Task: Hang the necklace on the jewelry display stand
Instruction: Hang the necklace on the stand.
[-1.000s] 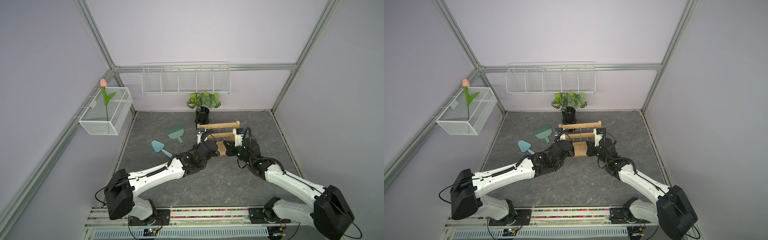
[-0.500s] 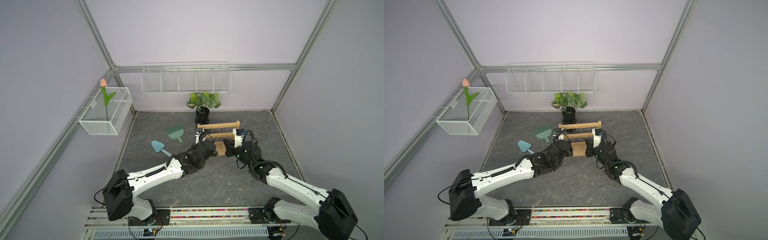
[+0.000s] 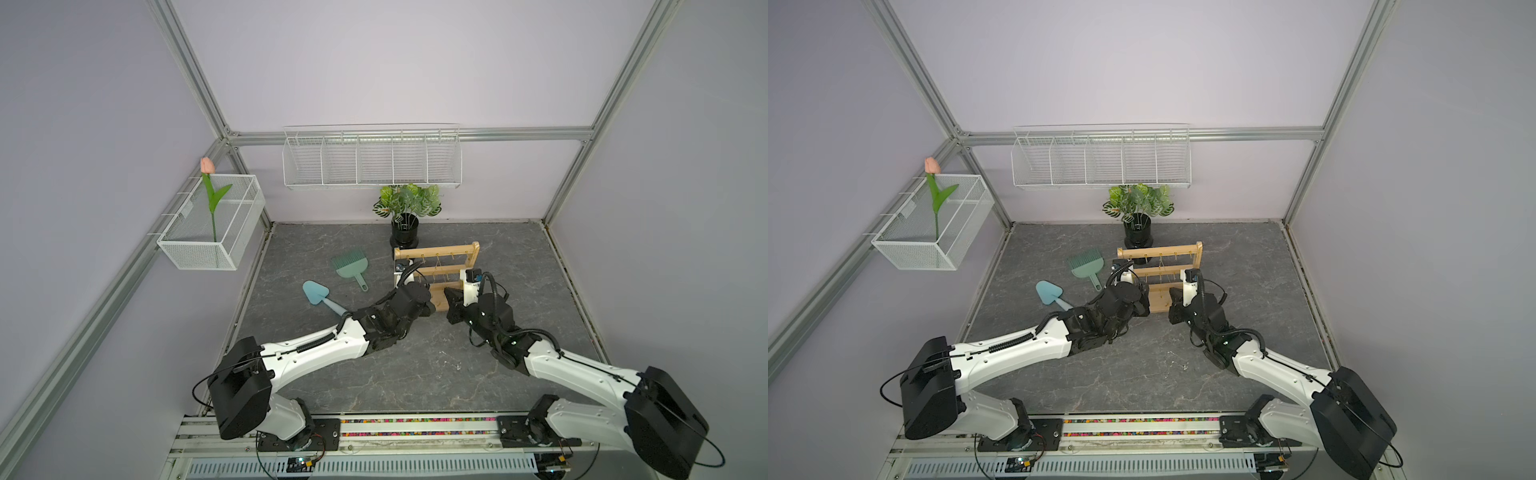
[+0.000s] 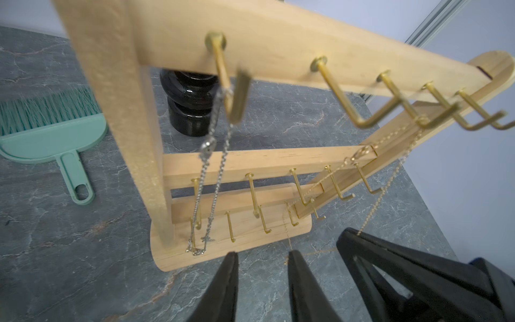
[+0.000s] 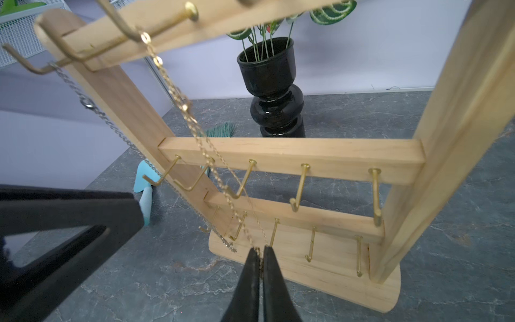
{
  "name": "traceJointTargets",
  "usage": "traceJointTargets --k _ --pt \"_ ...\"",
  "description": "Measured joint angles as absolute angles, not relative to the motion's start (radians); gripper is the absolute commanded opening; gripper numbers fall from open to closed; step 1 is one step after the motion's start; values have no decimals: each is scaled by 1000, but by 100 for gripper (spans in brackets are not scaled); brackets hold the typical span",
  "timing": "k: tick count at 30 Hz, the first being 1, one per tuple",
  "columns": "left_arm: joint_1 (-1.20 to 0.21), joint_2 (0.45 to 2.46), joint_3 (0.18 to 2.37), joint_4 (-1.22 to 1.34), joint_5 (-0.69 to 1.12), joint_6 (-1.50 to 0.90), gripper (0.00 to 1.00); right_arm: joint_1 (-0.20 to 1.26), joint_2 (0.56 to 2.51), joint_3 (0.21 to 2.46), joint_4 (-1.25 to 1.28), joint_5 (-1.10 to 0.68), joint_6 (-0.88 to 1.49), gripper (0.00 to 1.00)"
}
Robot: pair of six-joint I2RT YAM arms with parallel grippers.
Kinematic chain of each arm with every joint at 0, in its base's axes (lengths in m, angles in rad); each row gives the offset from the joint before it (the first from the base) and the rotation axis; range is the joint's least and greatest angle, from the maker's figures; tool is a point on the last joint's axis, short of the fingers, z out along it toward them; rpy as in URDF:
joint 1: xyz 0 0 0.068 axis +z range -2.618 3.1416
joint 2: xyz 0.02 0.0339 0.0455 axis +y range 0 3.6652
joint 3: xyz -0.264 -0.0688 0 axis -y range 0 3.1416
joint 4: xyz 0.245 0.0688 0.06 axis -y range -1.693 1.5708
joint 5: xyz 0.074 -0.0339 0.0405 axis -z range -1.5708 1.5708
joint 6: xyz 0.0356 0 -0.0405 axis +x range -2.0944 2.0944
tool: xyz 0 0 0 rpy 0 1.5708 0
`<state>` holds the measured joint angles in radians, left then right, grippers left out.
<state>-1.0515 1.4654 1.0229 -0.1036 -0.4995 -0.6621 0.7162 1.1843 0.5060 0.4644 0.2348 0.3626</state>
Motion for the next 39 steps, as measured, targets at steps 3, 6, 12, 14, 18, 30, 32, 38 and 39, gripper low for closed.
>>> traceJointTargets --k 3,6,12,14,18,30,32,38,39 --pt "-1051 1486 989 -43 -474 -679 38 716 1195 495 492 240 364 9" --pt "-1051 1510 932 33 -454 -692 40 716 1201 493 515 240 366 9" --pt "-1051 1551 894 149 -445 -699 42 716 1204 476 564 241 368 9" --pt "-1051 1560 894 197 -444 -698 43 716 1211 469 576 240 370 9" --pt "-1050 1586 894 286 -439 -696 43 716 1216 461 588 240 374 9" --pt "-1050 1682 922 347 -426 -699 45 716 1204 449 604 239 382 8" --pt "-1050 1695 931 353 -427 -699 45 716 1198 445 604 239 385 8" --pt "-1050 1719 939 376 -433 -706 45 715 1188 445 604 231 393 8" --pt "-1050 1721 940 377 -434 -707 44 715 1187 445 605 230 393 8"
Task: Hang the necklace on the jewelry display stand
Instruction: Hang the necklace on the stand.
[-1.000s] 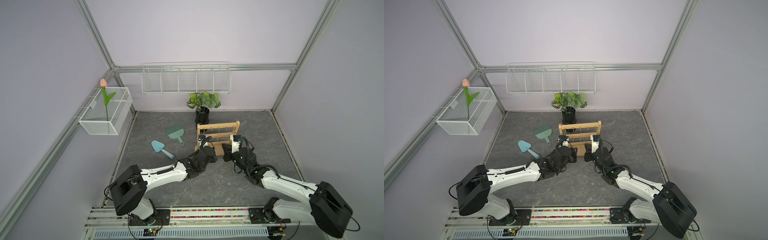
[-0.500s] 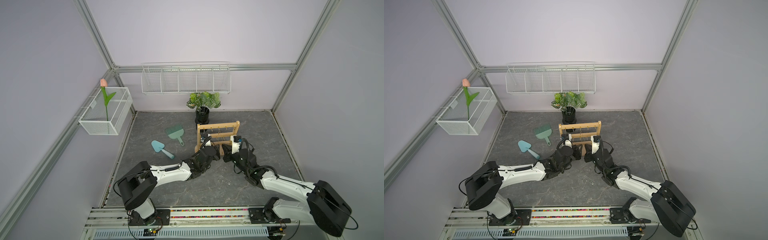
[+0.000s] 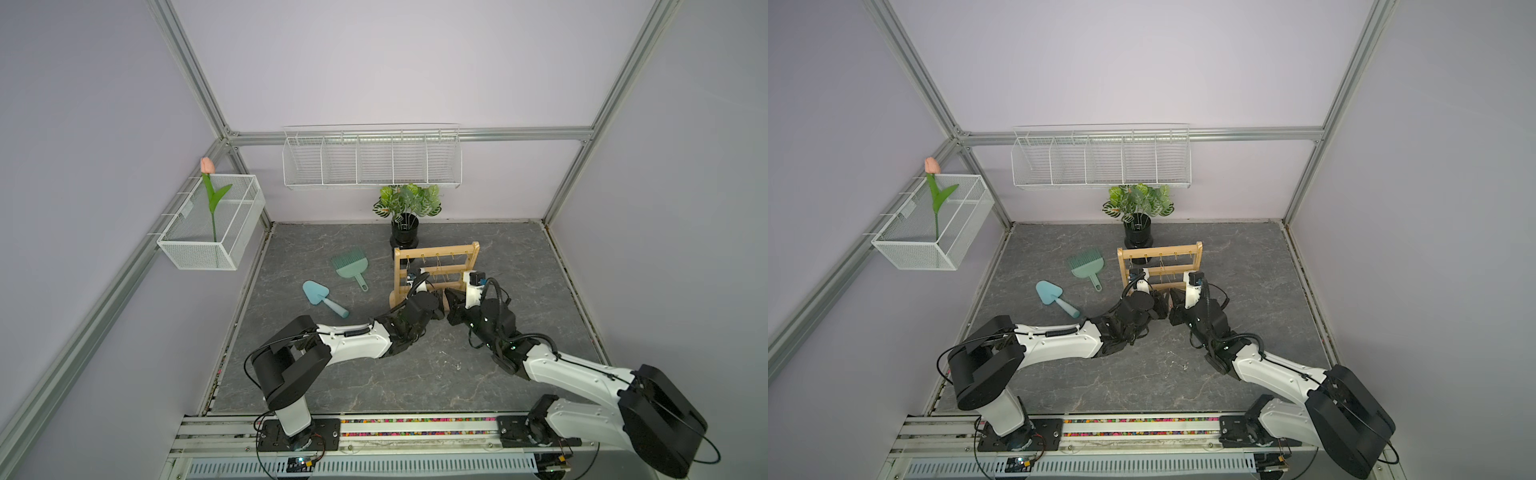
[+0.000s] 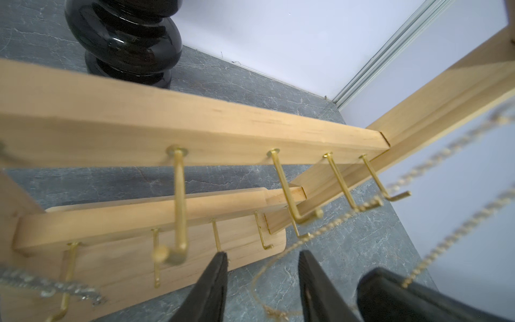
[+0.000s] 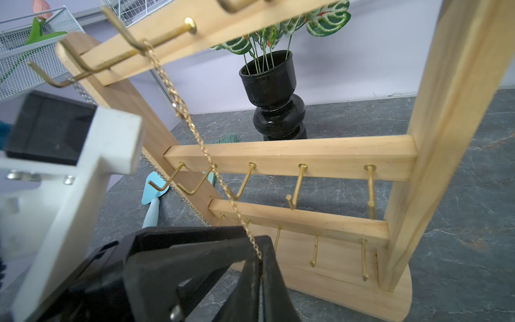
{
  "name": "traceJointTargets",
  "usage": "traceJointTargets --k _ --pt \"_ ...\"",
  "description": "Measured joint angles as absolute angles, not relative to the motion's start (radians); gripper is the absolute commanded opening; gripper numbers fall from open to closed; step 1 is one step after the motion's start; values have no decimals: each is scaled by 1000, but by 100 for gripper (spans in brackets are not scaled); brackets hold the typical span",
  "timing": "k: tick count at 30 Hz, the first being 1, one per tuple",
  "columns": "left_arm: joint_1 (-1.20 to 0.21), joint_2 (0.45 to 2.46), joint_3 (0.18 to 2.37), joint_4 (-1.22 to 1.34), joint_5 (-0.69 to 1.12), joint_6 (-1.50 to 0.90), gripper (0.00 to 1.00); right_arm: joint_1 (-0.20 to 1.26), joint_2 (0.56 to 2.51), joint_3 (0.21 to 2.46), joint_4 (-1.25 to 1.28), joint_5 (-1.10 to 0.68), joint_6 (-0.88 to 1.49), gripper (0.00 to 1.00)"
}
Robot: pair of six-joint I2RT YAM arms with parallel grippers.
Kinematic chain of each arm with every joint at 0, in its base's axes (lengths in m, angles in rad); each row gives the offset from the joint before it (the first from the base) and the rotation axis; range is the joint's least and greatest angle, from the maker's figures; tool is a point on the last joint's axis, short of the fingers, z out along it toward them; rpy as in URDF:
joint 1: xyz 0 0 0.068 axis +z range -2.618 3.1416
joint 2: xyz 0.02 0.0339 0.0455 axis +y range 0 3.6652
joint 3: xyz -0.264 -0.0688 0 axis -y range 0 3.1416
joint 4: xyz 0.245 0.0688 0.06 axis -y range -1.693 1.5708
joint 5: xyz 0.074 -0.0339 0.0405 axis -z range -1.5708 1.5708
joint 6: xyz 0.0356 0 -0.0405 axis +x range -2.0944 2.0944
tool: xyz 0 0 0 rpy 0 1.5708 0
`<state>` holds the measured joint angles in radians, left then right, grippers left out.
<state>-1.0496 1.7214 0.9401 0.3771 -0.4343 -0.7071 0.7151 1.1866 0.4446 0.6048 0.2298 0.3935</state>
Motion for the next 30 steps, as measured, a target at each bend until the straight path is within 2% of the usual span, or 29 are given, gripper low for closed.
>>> traceJointTargets --k 9,19,24,30 --pt "-1049 1759 961 421 -448 -723 39 713 1174 426 622 202 420 8" --pt "-1049 1768 961 445 -454 -728 7 706 1165 421 627 190 435 8" --pt "-1049 1761 961 444 -439 -726 1 696 1165 420 627 190 442 8" --pt "-1049 1711 938 444 -417 -726 0 685 1165 418 626 189 445 8"
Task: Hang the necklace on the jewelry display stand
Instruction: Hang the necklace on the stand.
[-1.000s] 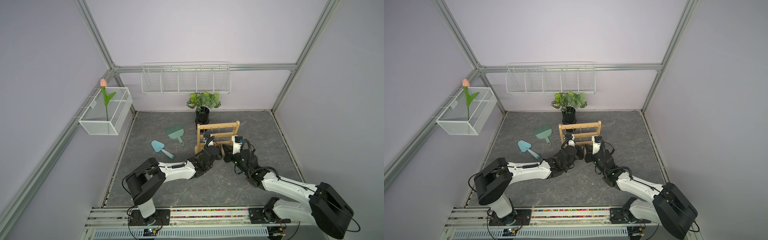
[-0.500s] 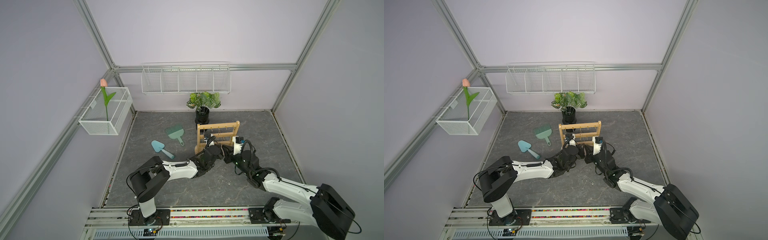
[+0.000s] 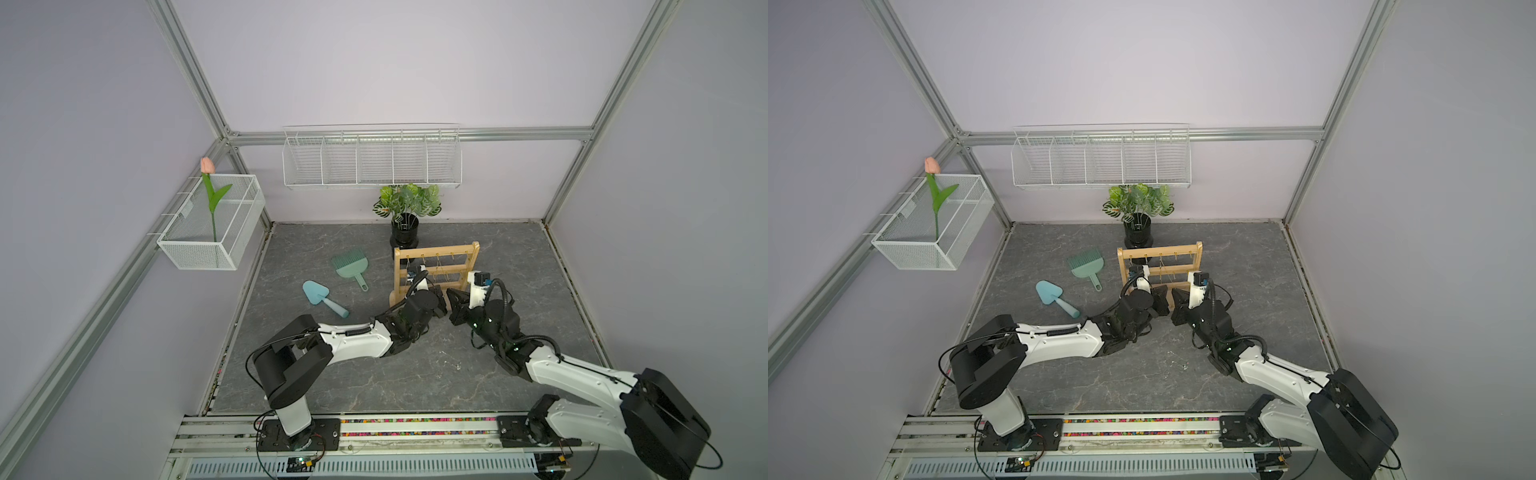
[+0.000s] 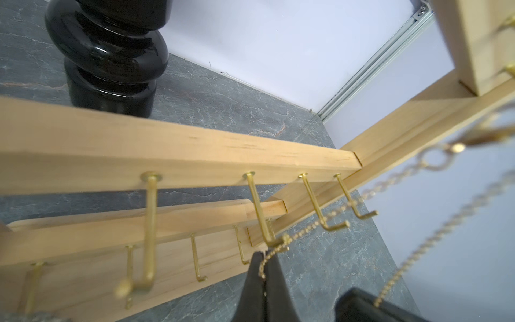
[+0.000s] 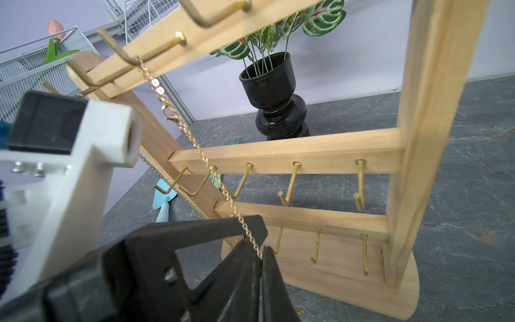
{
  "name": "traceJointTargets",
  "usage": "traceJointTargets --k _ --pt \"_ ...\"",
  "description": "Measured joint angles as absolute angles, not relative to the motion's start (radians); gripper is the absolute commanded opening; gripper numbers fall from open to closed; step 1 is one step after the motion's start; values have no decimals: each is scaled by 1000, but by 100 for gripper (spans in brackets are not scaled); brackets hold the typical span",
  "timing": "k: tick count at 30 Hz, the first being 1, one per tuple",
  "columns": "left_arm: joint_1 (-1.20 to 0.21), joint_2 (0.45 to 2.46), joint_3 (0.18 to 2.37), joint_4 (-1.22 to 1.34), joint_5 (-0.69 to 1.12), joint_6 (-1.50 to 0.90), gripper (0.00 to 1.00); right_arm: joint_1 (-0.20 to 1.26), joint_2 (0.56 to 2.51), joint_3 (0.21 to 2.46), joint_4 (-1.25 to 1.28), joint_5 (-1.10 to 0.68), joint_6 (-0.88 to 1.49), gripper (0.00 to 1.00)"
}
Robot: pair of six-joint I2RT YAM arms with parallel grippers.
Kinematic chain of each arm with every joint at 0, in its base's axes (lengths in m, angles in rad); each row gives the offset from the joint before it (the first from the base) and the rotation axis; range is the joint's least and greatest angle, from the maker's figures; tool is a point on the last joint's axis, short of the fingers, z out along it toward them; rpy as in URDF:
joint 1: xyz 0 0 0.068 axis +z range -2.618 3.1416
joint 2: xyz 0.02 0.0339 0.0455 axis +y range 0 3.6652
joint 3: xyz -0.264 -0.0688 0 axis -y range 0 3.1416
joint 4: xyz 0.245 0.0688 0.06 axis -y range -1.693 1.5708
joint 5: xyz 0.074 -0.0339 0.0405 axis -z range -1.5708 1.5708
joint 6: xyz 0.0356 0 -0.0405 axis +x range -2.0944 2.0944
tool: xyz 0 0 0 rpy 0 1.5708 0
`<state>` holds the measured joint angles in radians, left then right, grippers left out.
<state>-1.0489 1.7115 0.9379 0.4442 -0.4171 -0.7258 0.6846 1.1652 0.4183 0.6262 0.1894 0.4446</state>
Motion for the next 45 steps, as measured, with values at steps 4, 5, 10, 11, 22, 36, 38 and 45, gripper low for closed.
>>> traceJointTargets --k 4,5,10,11,22,36,38,45 --pt "-1049 1666 916 443 -406 -726 0 682 1165 419 626 189 445 8" --pt "-1049 1657 912 443 -405 -726 0 682 1165 419 626 188 445 8" --pt "-1050 1613 893 434 -404 -731 0 682 1165 419 626 179 445 8" --pt "-1050 1608 890 430 -406 -732 0 681 1165 419 626 178 445 8" --pt "-1054 1544 877 365 -459 -730 0 689 1207 419 628 144 465 8" --pt "-1054 1558 904 314 -518 -725 0 709 1341 428 714 138 472 9" --pt "-1054 1563 906 313 -519 -724 0 709 1350 432 724 141 471 9" --pt "-1054 1591 931 309 -519 -720 0 709 1375 441 760 162 458 9"
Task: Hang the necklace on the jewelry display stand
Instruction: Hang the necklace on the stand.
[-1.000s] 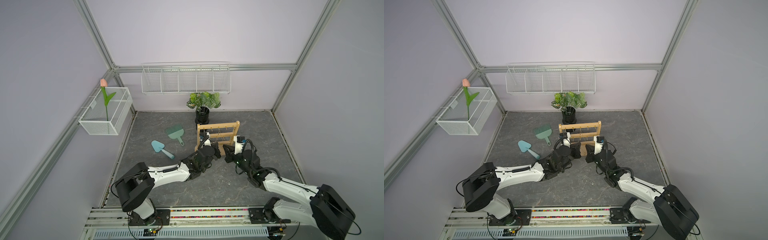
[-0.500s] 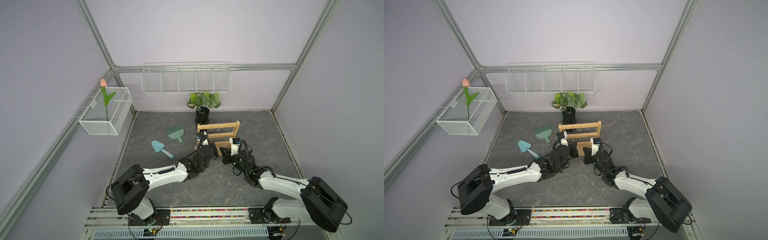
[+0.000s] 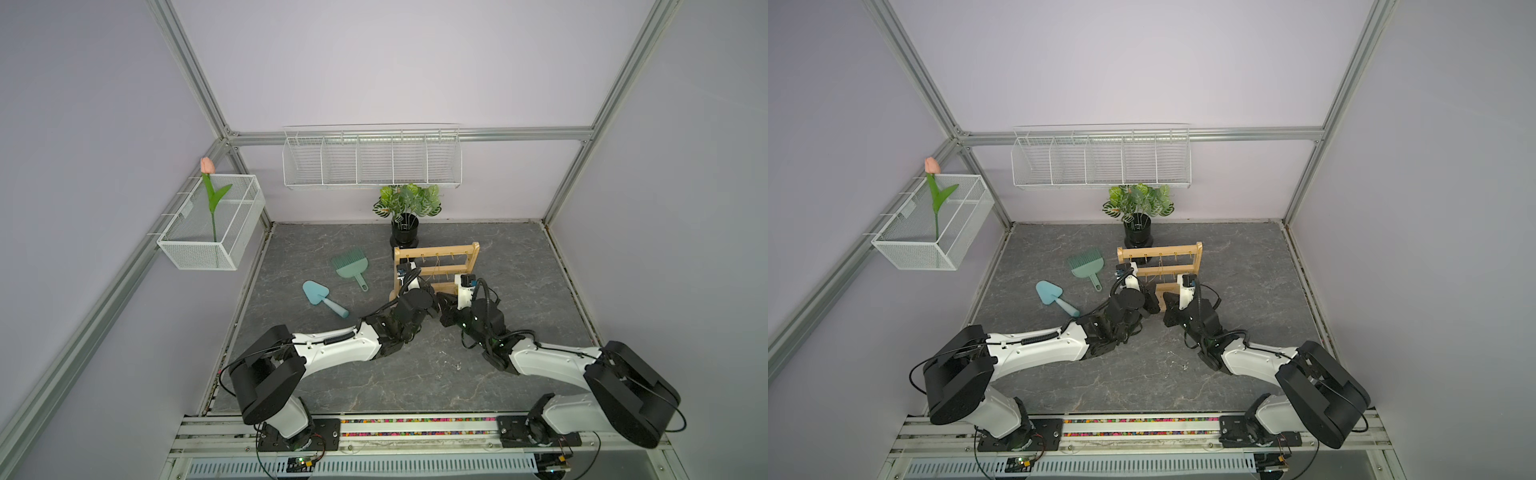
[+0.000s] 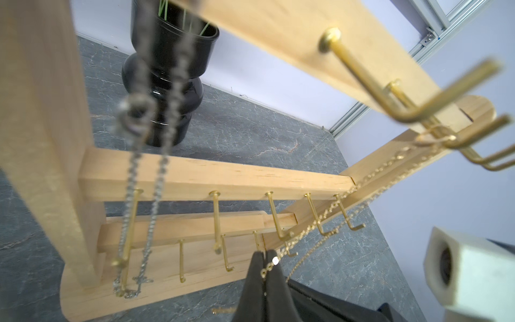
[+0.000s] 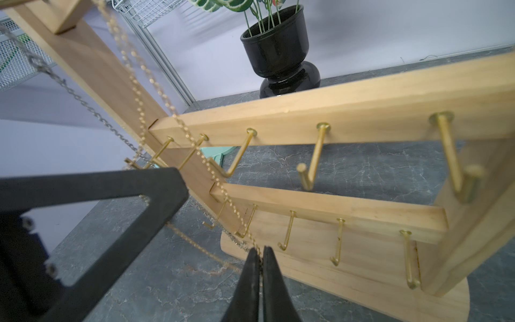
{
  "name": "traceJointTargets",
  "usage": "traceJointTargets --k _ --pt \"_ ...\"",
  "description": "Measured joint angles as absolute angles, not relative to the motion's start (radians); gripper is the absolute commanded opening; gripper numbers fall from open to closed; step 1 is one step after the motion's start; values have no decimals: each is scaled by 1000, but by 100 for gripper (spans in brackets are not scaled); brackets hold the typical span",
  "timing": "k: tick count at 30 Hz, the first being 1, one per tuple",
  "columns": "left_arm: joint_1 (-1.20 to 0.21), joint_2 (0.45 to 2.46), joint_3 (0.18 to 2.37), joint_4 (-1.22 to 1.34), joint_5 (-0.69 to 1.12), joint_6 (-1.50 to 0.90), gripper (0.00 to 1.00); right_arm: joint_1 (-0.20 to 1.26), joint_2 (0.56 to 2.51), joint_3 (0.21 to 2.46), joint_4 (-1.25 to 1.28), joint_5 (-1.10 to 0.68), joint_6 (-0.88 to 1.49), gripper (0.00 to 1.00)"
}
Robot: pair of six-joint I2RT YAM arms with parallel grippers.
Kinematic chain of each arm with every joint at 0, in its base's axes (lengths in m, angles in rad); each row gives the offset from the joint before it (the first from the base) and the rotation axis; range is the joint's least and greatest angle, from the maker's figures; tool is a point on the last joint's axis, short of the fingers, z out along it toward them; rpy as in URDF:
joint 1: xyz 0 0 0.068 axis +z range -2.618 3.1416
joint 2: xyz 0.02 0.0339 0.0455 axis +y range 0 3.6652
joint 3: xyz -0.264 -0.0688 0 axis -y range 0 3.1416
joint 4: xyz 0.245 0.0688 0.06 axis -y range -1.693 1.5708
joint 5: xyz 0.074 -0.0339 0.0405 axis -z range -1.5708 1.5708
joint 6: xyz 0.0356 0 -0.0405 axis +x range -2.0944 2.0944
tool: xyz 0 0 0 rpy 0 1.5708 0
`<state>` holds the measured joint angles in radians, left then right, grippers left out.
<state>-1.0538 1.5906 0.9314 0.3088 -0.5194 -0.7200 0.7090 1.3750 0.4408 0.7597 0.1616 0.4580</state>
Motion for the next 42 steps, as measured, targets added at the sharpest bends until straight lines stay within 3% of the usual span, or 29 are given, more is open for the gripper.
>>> traceJointTargets --k 24,32,42 --pt "-1054 1644 991 253 -531 -702 0 710 1446 456 788 183 418 12" --pt "-1054 1644 991 252 -527 -702 0 710 1446 455 830 174 407 23" --pt "-1054 1640 991 245 -529 -702 0 710 1446 451 865 156 399 25"
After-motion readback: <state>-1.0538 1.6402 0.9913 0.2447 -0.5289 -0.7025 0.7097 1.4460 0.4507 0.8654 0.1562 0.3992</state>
